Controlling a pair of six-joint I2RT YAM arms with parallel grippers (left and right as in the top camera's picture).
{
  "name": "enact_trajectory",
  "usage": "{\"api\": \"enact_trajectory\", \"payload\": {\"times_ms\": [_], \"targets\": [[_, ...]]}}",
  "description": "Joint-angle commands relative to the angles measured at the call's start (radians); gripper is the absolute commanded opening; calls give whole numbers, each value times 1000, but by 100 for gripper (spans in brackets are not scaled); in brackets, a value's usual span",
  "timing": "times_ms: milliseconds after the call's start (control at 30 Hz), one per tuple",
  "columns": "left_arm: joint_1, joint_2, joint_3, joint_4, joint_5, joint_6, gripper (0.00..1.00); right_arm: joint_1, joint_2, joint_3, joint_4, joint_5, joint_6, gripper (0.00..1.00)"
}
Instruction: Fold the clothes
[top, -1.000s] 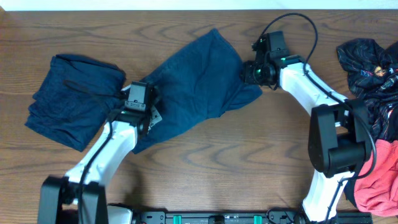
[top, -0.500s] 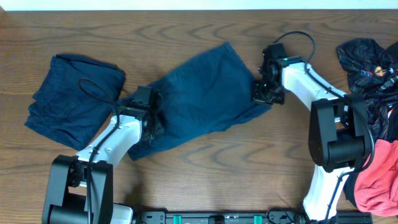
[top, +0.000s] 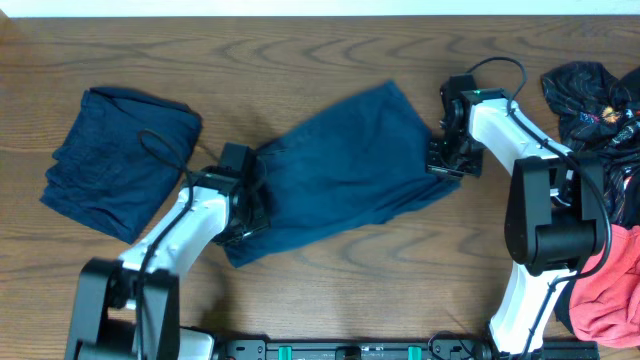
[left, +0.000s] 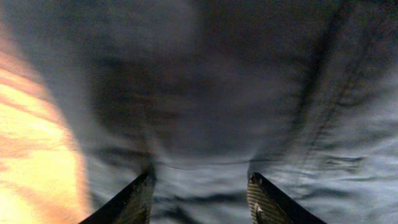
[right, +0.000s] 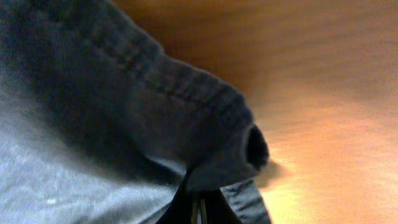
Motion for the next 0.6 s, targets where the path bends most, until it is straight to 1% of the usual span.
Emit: {"api": "enact_trajectory", "payload": {"times_ms": [0,67,133,167,233,300,333,400,467,567], "targets": [[8,-108,-4,-8,-10,41,56,-53,1,-3,-9,148,25,1],[8,-169,-4,-15,-8,40,64,-68,-5,-2,-5,130,23,1],[8,-231,-4,-28,1,40,71,-74,-22,-2,0,103,-5,6],[8,-256,-4,-35,0,41,77,-73,-33,-2,5,87,-23,14],[8,-295,-4,-45,0,40,88,-72,-68,-2,24,46,-71,36],[8,-308,-4,-52,7,38,91,-69,-112,-2,45,11,-97,53],[8,-307,-5,-57,15,29,91,-67,-142,-2,55,-3,-105,57],[8,-296,-11,-59,38,11,92,-66,-192,-2,62,-12,-108,61],[8,-276,-25,-58,41,-40,93,-66,-241,-2,66,-12,-113,65],[8,-236,-56,-22,41,-105,94,-67,-298,-2,69,-12,-115,66]]}}
